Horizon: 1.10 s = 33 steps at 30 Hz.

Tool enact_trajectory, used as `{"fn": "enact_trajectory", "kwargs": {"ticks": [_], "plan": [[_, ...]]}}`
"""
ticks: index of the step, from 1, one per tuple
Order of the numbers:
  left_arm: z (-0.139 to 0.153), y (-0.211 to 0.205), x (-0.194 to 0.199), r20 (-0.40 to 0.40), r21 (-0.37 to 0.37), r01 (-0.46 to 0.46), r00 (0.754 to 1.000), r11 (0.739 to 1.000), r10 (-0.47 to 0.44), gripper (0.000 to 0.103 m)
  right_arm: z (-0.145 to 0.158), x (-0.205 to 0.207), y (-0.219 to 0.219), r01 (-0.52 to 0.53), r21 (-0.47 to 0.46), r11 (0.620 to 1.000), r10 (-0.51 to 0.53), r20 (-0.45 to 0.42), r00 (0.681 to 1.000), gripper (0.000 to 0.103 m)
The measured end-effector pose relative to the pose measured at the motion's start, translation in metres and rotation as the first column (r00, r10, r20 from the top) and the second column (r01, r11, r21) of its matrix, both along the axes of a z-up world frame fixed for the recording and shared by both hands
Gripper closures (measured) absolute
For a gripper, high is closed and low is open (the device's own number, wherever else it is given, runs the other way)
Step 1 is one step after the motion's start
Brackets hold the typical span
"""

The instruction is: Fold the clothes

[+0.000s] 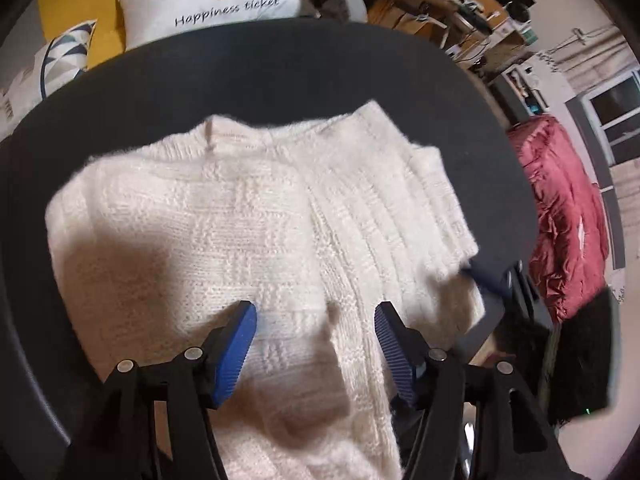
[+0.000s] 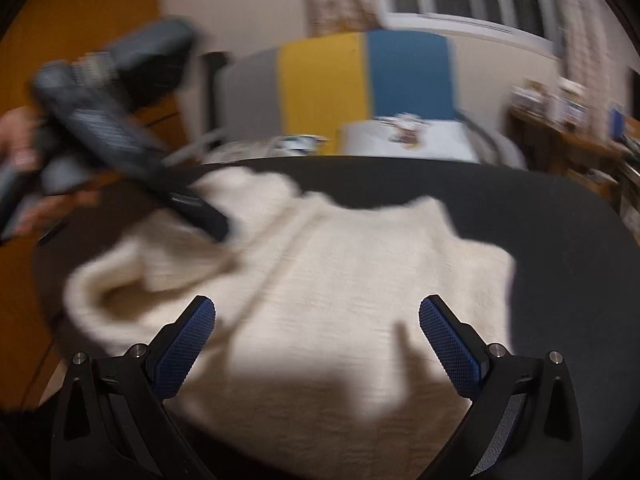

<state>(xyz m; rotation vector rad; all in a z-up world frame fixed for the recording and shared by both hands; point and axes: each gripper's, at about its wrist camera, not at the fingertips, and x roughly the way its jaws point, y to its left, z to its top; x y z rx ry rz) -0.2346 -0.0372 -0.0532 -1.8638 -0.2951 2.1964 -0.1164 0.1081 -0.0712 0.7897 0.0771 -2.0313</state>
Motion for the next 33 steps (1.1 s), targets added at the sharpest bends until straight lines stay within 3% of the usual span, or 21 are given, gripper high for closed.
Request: {"fn": "enact_trajectory", "kwargs": {"ticks": [2, 4, 9, 14, 18, 20, 22, 25, 28, 33], "plan": [[0.002, -0.002, -0.001, 0.009, -0.004, -0.006, 1.0, 1.0, 0.006, 0.04, 0.008, 0.007, -0.005, -0.19, -0.093, 0.977, 0.198, 0.082, 0.977, 0.0], [0.001, -0.003, -0.003, 0.023, -0.004, -0.014, 1.0, 1.0, 0.014, 0.039, 0.008, 0.007, -0.011, -0.25, -0.142, 0.958, 0.268, 0.123, 0.956, 0.0], [-0.006, 0.013, -0.005, 0.03, -0.031, 0.017, 0.999, 0.999, -0.016, 0.031, -0.013, -0.02, -0.022, -0.199, -0.309, 0.93, 0.293, 0.297, 0.909, 0.0], [-0.01, 0.018, -0.005, 0.039, -0.067, 0.05, 0.998, 0.997, -0.047, 0.031, -0.026, -0.037, -0.037, -0.103, -0.298, 0.949, 0.234, 0.447, 0.863, 0.0], [-0.007, 0.014, -0.004, 0.036, -0.056, 0.062, 0.998, 0.996, -0.06, 0.031, -0.009, -0.025, -0.023, -0.08, -0.29, 0.954, 0.193, 0.387, 0.901, 0.0], [-0.011, 0.011, -0.003, 0.048, -0.05, 0.066, 0.997, 0.997, -0.063, 0.031, -0.013, -0.026, -0.014, -0.067, -0.315, 0.947, 0.204, 0.424, 0.883, 0.0], [-0.012, 0.011, -0.003, 0.052, -0.05, 0.066, 0.997, 0.997, -0.063, 0.03, -0.021, -0.03, -0.016, -0.065, -0.284, 0.957, 0.195, 0.456, 0.868, 0.0], [-0.013, 0.013, -0.005, 0.065, -0.047, 0.087, 0.994, 0.995, -0.084, 0.025, -0.022, -0.034, -0.027, -0.093, -0.317, 0.944, 0.239, 0.462, 0.854, 0.0], [-0.018, 0.023, -0.008, 0.098, -0.045, 0.133, 0.987, 0.99, -0.128, 0.016, -0.008, -0.031, -0.045, -0.16, -0.362, 0.918, 0.311, 0.411, 0.857, 0.0], [-0.02, 0.037, -0.011, 0.144, -0.116, 0.227, 0.967, 0.967, -0.209, 0.013, 0.02, -0.017, -0.064, -0.242, -0.319, 0.916, 0.331, 0.261, 0.907, 0.0]]}}
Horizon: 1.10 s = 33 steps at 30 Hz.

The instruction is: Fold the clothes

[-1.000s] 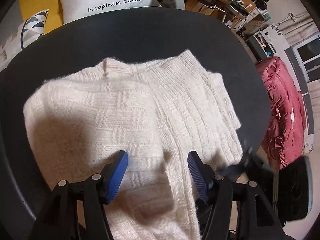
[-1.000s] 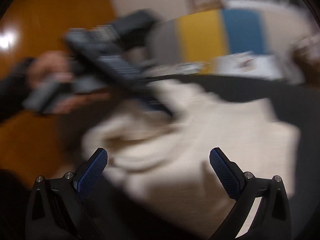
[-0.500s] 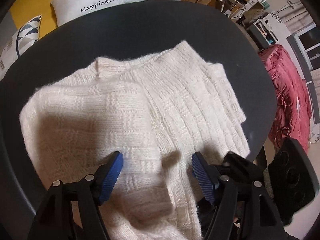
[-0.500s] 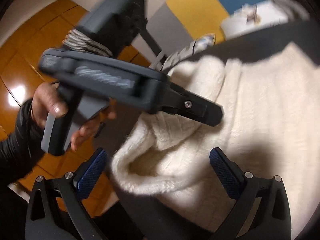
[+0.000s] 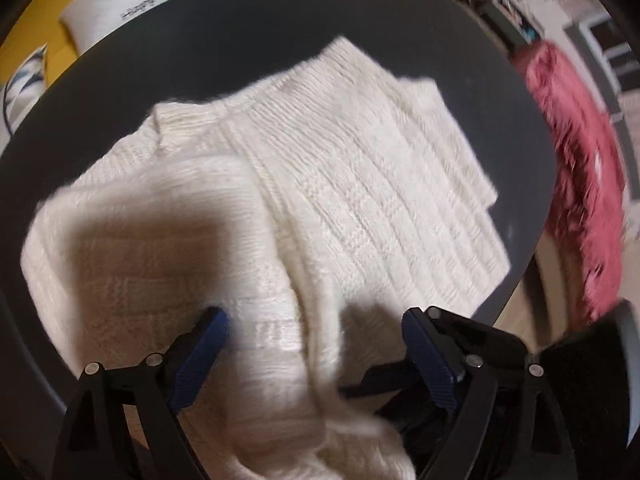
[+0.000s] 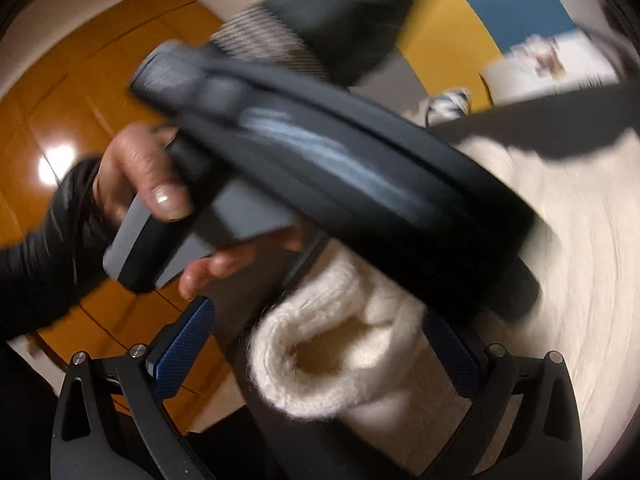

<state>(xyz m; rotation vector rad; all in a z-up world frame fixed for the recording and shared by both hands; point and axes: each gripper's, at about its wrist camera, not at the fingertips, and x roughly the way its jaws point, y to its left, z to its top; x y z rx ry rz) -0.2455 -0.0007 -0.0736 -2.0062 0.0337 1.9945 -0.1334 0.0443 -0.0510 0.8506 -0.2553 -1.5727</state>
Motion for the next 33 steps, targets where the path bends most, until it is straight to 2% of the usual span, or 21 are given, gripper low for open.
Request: {"fn": "enact_trajectory", "kwargs": {"ticks": [2, 4, 5, 6, 7, 9, 11, 15, 16, 18, 20, 22, 24, 26, 28, 29, 30, 31, 33], "plan": [[-0.001, 0.003, 0.0, 0.006, -0.021, 0.026, 1.0, 0.999, -0.026, 0.014, 0.004, 0.002, -0.003, -0.003, 0.02, 1.0, 0.003, -0.027, 1.0, 0.0], [0.001, -0.002, 0.003, -0.023, -0.035, 0.029, 0.999, 0.999, -0.03, 0.025, 0.003, 0.003, -0.004, 0.0, 0.032, 0.999, 0.001, -0.027, 1.0, 0.0], [0.004, -0.006, 0.005, -0.041, -0.039, 0.028, 0.999, 0.999, -0.03, 0.033, 0.001, 0.002, -0.003, 0.003, 0.035, 0.999, -0.003, -0.02, 1.0, 0.0], [0.006, -0.01, 0.007, -0.058, -0.043, 0.027, 0.998, 0.999, -0.03, 0.047, 0.001, 0.002, -0.001, 0.007, 0.036, 0.999, -0.006, -0.012, 1.0, 0.0], [0.008, -0.013, 0.01, -0.076, -0.047, 0.026, 0.997, 0.999, -0.03, 0.054, 0.001, 0.002, 0.003, 0.014, 0.038, 0.999, -0.013, -0.005, 1.0, 0.0], [0.012, -0.028, 0.015, -0.097, -0.006, 0.003, 0.995, 1.0, -0.004, 0.069, 0.0, 0.003, 0.011, 0.033, 0.05, 0.998, -0.033, 0.0, 0.999, 0.0], [0.013, -0.039, 0.02, -0.11, 0.023, -0.012, 0.994, 1.0, 0.014, 0.073, 0.003, 0.004, 0.02, 0.055, 0.061, 0.997, -0.055, 0.002, 0.998, 0.0], [0.022, -0.043, 0.034, -0.18, 0.028, -0.005, 0.984, 1.0, 0.01, 0.085, 0.009, 0.001, 0.028, 0.121, 0.114, 0.986, -0.119, -0.027, 0.993, 0.0], [0.026, -0.045, 0.038, -0.202, 0.046, -0.012, 0.979, 0.999, 0.021, 0.086, 0.01, 0.0, 0.028, 0.14, 0.131, 0.982, -0.136, -0.037, 0.99, 0.0], [0.03, -0.059, 0.046, -0.23, 0.133, -0.068, 0.968, 0.989, 0.097, 0.087, 0.013, -0.004, 0.031, 0.167, 0.158, 0.973, -0.16, -0.059, 0.985, 0.0], [0.029, -0.082, 0.057, -0.23, 0.259, -0.13, 0.954, 0.957, 0.191, 0.088, 0.017, -0.013, 0.032, 0.163, 0.175, 0.971, -0.15, -0.081, 0.985, 0.0], [0.021, -0.09, 0.077, -0.213, 0.411, -0.193, 0.93, 0.891, 0.299, 0.088, 0.019, -0.02, 0.028, 0.125, 0.188, 0.974, -0.109, -0.093, 0.99, 0.0], [0.014, -0.107, 0.095, -0.189, 0.545, -0.247, 0.895, 0.801, 0.404, 0.089, 0.017, -0.02, 0.02, 0.062, 0.19, 0.98, -0.05, -0.065, 0.997, 0.0], [0.008, -0.133, 0.112, -0.151, 0.677, -0.285, 0.849, 0.679, 0.506, 0.089, 0.015, -0.02, 0.01, -0.001, 0.188, 0.982, 0.007, -0.031, 0.999, 0.0], [0.005, -0.157, 0.13, -0.109, 0.793, -0.29, 0.798, 0.536, 0.593, 0.089, 0.016, -0.011, 0.008, -0.023, 0.174, 0.985, 0.026, -0.016, 1.0, 0.0], [0.005, -0.167, 0.137, -0.098, 0.831, -0.279, 0.779, 0.481, 0.62, 0.089, 0.018, -0.008, 0.011, -0.024, 0.164, 0.986, 0.027, -0.02, 0.999, 0.0], [0.007, -0.176, 0.143, -0.088, 0.86, -0.266, 0.764, 0.436, 0.64, 0.089, 0.021, -0.005, 0.014, -0.024, 0.154, 0.988, 0.028, -0.024, 0.999, 0.0], [0.009, -0.182, 0.147, -0.083, 0.881, -0.251, 0.752, 0.401, 0.653, 0.089, 0.023, -0.001, 0.017, -0.024, 0.144, 0.989, 0.029, -0.028, 0.999, 0.0], [0.017, -0.192, 0.155, -0.087, 0.908, -0.218, 0.736, 0.357, 0.671, 0.09, 0.031, -0.001, 0.028, 0.006, 0.155, 0.988, 0.002, -0.053, 0.999, 0.0]]}}
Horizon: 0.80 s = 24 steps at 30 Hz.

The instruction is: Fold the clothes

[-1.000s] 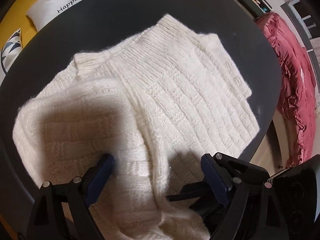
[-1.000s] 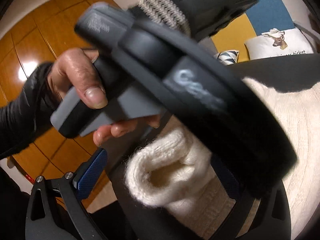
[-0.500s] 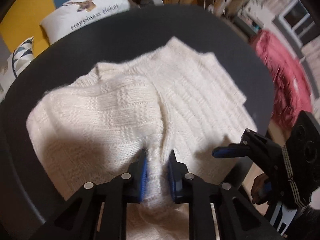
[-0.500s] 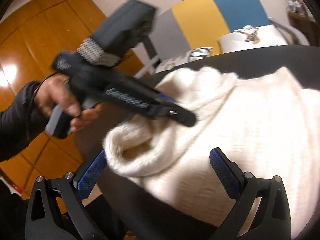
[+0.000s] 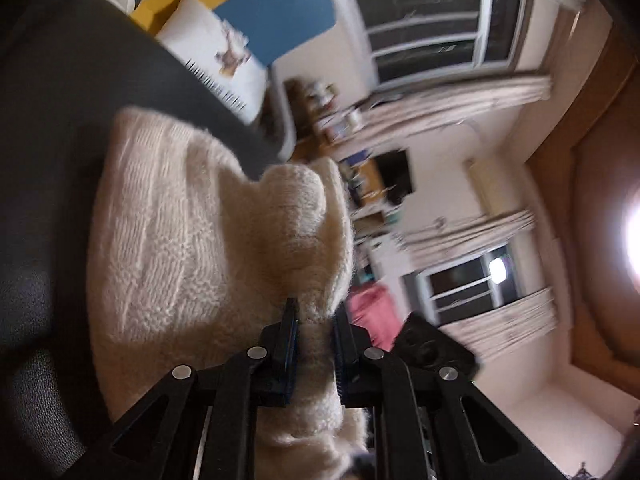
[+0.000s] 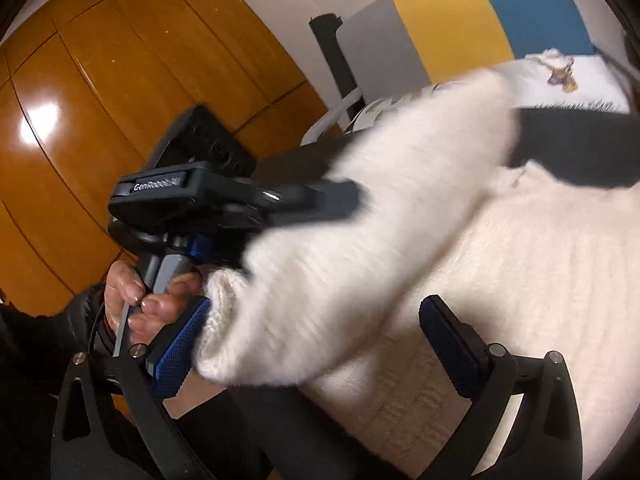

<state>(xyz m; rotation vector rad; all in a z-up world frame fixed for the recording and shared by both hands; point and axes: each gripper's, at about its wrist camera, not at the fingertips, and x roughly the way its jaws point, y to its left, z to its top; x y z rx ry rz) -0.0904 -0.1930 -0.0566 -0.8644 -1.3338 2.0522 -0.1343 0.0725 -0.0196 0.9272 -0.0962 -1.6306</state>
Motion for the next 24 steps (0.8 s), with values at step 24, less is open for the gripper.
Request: {"fn": "enact_trajectory", "kwargs": {"ticks": [24], "plan": [[-0.01, 0.112, -0.078, -0.058, 0.176, 0.127, 0.991, 0.976, -0.118, 0.09, -0.063, -0.034, 0.084, 0.25, 0.279, 0.927, -0.254, -0.024, 0.967, 0.0]]}}
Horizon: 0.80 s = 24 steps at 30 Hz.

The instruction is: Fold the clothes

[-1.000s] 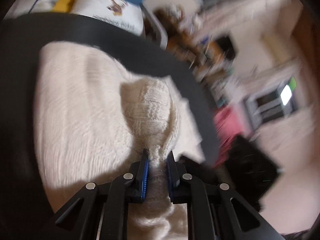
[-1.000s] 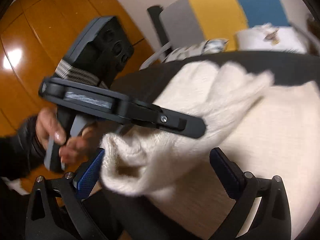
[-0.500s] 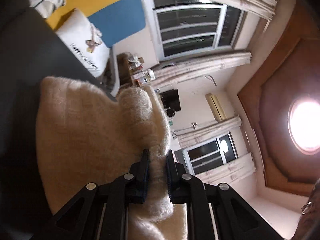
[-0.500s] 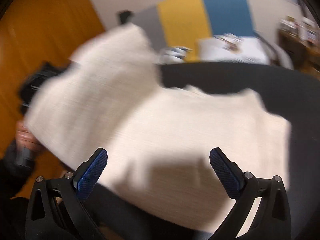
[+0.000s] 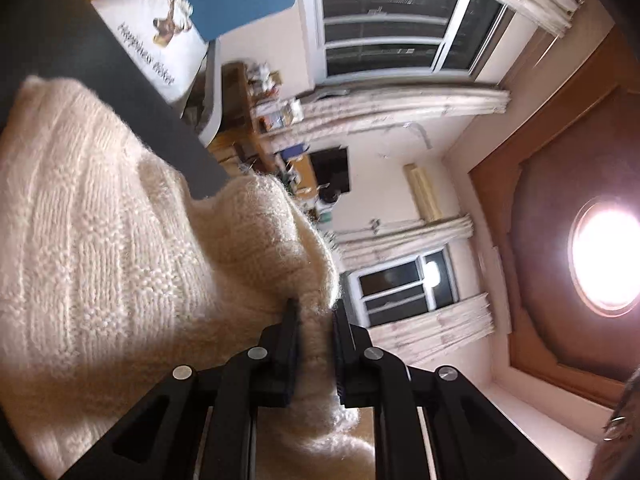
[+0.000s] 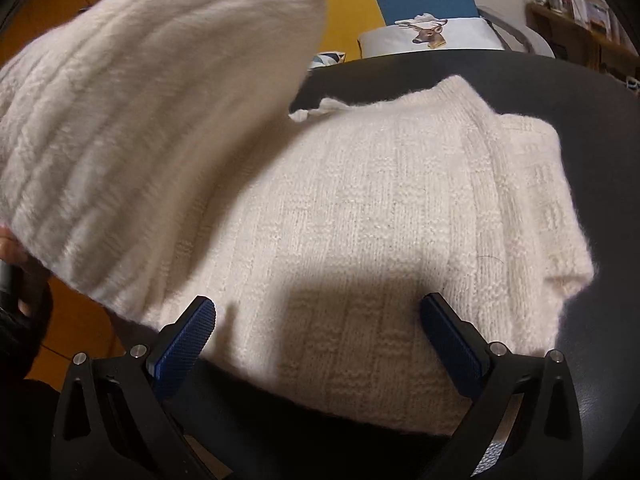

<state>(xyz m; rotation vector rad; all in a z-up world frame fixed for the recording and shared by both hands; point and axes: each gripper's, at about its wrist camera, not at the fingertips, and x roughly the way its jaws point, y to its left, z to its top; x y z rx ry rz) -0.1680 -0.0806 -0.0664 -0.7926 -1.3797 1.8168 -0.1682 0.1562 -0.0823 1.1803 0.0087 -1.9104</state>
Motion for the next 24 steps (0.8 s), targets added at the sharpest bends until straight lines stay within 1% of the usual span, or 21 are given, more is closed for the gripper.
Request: {"fn": "enact_trajectory", "kwargs": {"ticks": [6, 9, 13, 18, 21, 24], "plan": [[-0.025, 0.027, -0.015, 0.066, -0.054, 0.058, 0.996, 0.997, -0.055, 0.09, -0.002, 0.008, -0.004, -0.008, 0.001, 1.0, 0.008, -0.004, 1.0, 0.0], [-0.037, 0.029, -0.016, 0.079, -0.047, 0.073, 0.995, 0.996, -0.069, 0.09, -0.004, 0.014, -0.011, -0.024, 0.022, 0.999, 0.024, -0.006, 1.0, 0.0], [-0.031, 0.023, -0.01, 0.051, -0.031, 0.07, 0.996, 0.997, -0.069, 0.09, -0.006, 0.028, -0.026, -0.062, 0.075, 0.995, 0.064, -0.032, 0.997, 0.0], [-0.02, 0.007, -0.013, 0.011, 0.016, 0.032, 0.999, 0.999, -0.032, 0.09, -0.007, 0.044, -0.04, -0.095, 0.081, 0.992, 0.098, -0.03, 0.995, 0.0], [-0.02, 0.016, -0.023, 0.017, -0.036, 0.065, 0.998, 0.997, -0.064, 0.09, -0.008, 0.054, -0.047, -0.109, 0.072, 0.991, 0.111, -0.034, 0.993, 0.0], [-0.031, 0.029, -0.028, 0.054, -0.081, 0.132, 0.99, 0.988, -0.128, 0.09, -0.01, 0.06, -0.048, -0.103, 0.063, 0.993, 0.106, -0.051, 0.993, 0.0]]}}
